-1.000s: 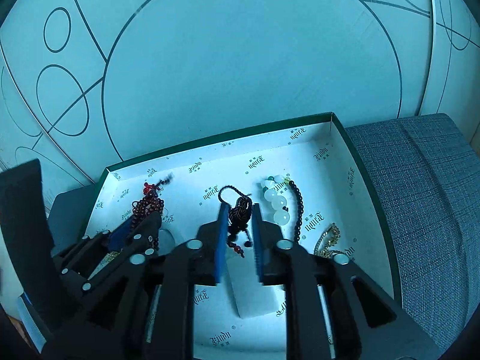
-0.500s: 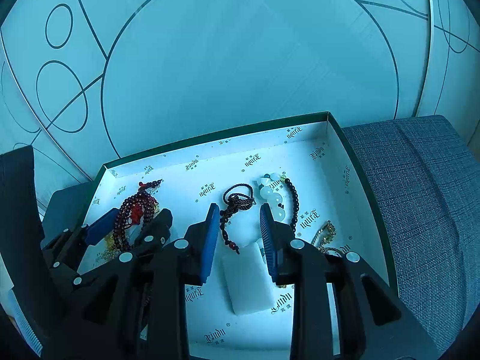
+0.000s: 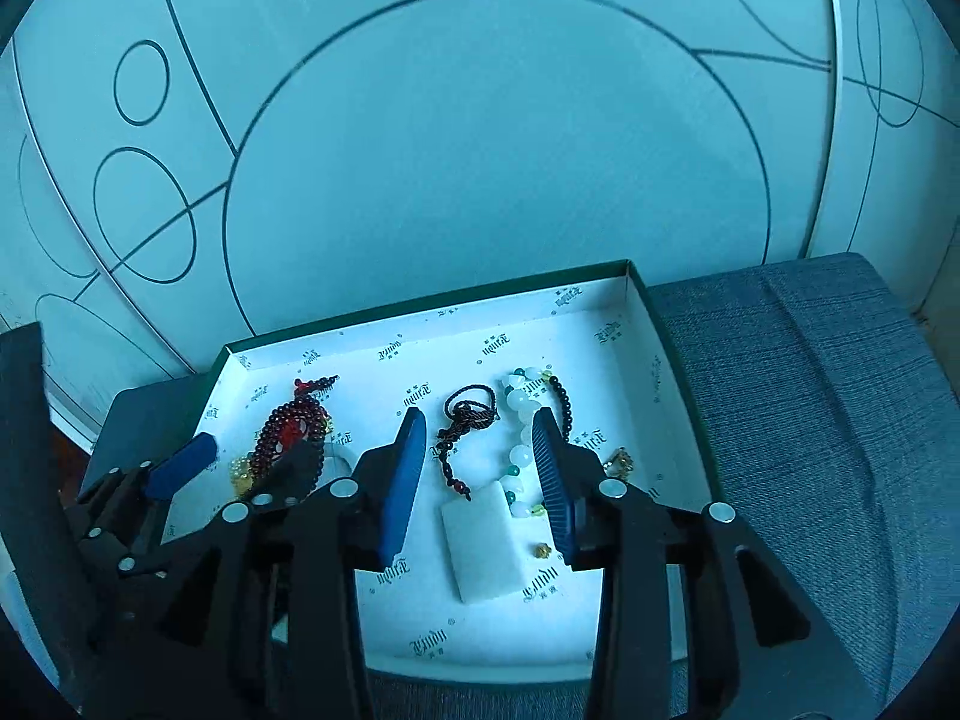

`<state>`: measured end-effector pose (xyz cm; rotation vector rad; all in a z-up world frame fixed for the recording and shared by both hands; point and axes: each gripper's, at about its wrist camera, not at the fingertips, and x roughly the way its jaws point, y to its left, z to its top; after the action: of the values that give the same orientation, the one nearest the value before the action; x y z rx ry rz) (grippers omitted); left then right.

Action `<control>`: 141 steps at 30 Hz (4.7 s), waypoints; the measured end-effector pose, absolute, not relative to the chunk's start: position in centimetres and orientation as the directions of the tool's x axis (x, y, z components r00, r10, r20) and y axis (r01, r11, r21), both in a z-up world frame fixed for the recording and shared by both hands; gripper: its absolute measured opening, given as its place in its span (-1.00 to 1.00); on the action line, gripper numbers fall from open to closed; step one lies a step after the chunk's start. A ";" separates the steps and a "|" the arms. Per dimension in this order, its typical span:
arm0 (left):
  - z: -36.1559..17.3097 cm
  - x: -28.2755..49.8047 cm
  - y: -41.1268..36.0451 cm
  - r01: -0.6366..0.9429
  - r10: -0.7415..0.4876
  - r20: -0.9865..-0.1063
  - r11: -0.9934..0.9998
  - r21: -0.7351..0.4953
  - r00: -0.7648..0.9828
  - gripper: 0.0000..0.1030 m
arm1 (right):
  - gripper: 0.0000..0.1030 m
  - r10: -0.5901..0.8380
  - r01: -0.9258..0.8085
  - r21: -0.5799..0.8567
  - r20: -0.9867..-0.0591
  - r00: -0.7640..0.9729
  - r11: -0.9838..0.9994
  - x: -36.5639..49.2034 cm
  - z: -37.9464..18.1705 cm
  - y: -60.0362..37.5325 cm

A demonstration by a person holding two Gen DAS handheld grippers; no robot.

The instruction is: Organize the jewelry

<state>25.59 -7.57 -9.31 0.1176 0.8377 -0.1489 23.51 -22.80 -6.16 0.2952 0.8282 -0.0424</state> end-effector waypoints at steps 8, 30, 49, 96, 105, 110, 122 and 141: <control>-6.2 21.9 -6.1 0.162 -0.088 -0.732 0.986 0.031 0.675 0.43 | -0.28 0.068 0.139 0.225 -0.720 0.691 0.964 20.9 -4.2 -22.4; -1.0 12.0 -2.6 0.095 -0.057 -0.693 0.995 0.017 0.719 0.59 | -0.04 0.055 0.110 0.190 -0.699 0.713 0.976 10.4 0.2 -20.7; -1.3 11.0 -2.1 0.088 -0.048 -0.691 0.996 0.022 0.721 0.60 | 0.34 0.042 0.057 0.124 -0.675 0.737 0.991 9.2 0.9 -18.3; -0.9 11.2 -1.7 0.070 -0.030 -0.673 0.997 0.032 0.739 0.62 | 0.58 0.034 0.063 0.121 -0.669 0.743 0.991 9.2 1.0 -18.6; -0.7 11.2 -1.7 0.064 -0.023 -0.668 0.997 0.037 0.744 0.62 | 0.58 0.034 0.064 0.122 -0.669 0.742 0.991 9.1 1.1 -18.7; -0.9 11.3 -1.8 0.059 -0.012 -0.670 0.997 0.047 0.742 0.63 | 0.58 0.035 0.060 0.119 -0.670 0.742 0.991 9.2 1.1 -18.9; -0.6 11.1 -1.8 0.063 -0.014 -0.657 0.997 0.051 0.754 0.67 | 0.58 0.033 0.058 0.113 -0.669 0.742 0.992 9.1 1.0 -19.2; -0.6 11.2 -2.0 0.056 -0.001 -0.640 0.996 0.066 0.769 0.70 | 0.58 0.032 0.056 0.110 -0.669 0.742 0.992 9.1 0.8 -19.3</control>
<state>11.17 -1.97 -0.58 0.0834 0.6937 -0.0312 9.07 -19.25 0.76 0.1256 0.7348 -0.0134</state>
